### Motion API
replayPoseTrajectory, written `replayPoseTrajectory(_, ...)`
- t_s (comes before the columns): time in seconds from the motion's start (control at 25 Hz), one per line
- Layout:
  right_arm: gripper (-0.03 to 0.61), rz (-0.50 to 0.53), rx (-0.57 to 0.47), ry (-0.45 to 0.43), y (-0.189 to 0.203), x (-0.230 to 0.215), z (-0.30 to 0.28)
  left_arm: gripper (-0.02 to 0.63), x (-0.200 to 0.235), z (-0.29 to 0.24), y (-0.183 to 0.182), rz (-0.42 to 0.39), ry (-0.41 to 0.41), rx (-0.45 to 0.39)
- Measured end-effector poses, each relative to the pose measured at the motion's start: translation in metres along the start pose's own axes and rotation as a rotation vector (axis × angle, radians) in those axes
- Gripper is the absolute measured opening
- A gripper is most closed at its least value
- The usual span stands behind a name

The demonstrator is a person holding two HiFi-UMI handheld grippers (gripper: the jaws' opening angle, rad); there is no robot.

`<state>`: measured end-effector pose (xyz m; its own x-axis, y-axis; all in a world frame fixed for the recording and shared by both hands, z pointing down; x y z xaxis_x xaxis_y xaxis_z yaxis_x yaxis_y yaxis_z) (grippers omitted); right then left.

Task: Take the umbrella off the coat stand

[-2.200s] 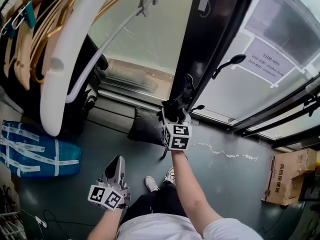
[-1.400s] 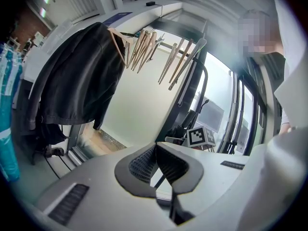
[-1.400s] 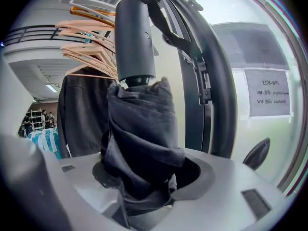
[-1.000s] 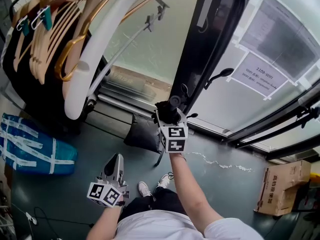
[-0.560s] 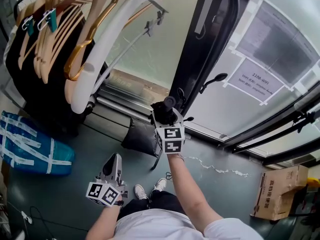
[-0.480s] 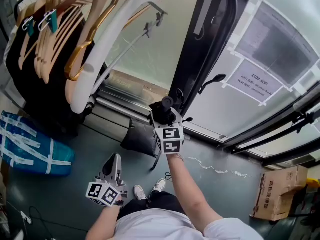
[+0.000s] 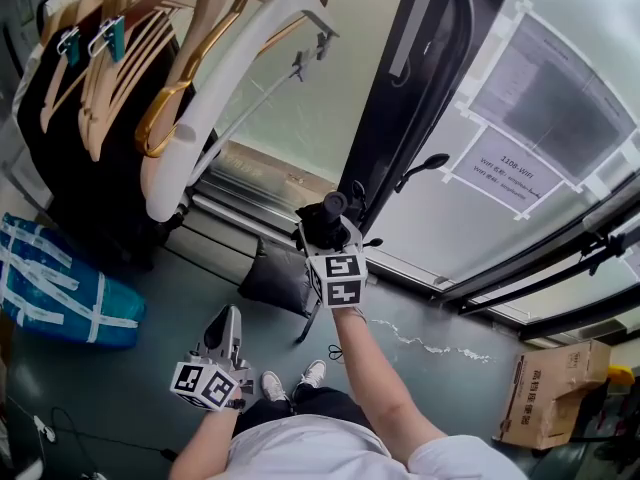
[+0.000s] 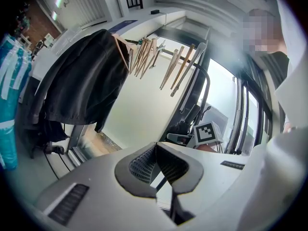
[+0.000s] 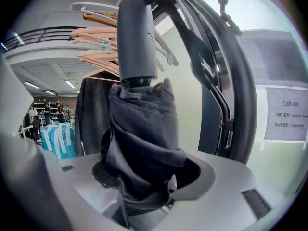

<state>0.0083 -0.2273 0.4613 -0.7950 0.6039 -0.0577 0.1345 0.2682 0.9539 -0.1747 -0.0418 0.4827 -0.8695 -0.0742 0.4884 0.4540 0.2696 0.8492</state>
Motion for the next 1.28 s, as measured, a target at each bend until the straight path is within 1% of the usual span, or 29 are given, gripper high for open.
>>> replayPoseTrajectory(0.48, 0.256, 0.018, -0.007, -0.029, -0.019, -0.010, -0.014, 0.025, 0.000, -0.008, -0.009, -0.002, -0.002, -0.030)
replayPoseTrajectory(0.8, 0.256, 0.029, -0.021, -0.069, -0.033, -0.008, -0.025, 0.025, 0.000, -0.013, -0.016, -0.003, -0.016, -0.049)
replayPoseTrajectory(1.04, 0.256, 0.037, -0.035, -0.080, -0.045, -0.011, -0.028, 0.025, 0.003, -0.014, -0.021, 0.001, -0.036, -0.058)
replayPoseTrajectory(1.28, 0.256, 0.043, -0.027, -0.109, -0.054, -0.011, -0.031, 0.025, 0.003, -0.017, -0.020, 0.006, -0.025, -0.063)
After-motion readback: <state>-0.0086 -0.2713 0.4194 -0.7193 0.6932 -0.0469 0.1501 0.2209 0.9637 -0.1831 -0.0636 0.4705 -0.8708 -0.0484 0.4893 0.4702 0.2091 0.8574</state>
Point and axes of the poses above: the fingertips, and each gripper's own axes: z backward along the fingers, x to its left, y out of its underside, the point moved 2 cm from there along z, backward along the fingers, and after that the axes turned 14 degrees about -y, right-handed, at the moved point
